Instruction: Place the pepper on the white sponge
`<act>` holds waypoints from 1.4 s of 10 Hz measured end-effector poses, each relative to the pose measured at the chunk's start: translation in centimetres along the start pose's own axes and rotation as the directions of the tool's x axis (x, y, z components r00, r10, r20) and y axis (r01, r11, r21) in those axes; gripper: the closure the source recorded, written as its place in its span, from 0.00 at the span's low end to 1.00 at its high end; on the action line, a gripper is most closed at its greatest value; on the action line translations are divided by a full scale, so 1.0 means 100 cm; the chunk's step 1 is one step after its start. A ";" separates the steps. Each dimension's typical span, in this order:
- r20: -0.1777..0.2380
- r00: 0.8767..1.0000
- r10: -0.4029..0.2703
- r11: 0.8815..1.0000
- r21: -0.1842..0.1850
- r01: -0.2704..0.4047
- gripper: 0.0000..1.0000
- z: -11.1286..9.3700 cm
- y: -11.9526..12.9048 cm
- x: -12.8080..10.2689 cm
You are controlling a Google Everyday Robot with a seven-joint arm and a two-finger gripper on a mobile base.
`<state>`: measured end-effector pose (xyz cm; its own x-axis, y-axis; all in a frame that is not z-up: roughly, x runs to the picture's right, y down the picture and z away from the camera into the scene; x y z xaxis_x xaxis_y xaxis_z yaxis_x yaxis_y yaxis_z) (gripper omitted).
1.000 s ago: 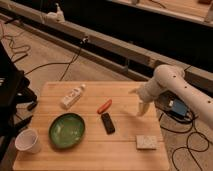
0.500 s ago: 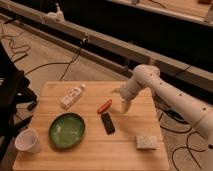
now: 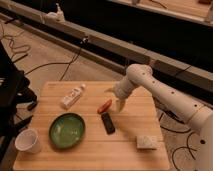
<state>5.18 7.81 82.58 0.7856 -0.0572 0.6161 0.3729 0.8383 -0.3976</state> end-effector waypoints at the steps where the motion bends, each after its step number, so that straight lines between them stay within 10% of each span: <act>1: 0.001 1.000 0.000 1.000 0.000 0.000 0.20 -0.001 0.001 0.001; 11: 0.082 0.995 -0.056 0.997 -0.044 0.060 0.20 0.092 -0.030 0.014; 14: 0.106 0.993 -0.046 0.998 -0.038 0.050 0.42 0.103 -0.036 0.026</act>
<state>0.80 10.22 92.64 0.7109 -0.0379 0.7023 0.4305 0.8131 -0.3919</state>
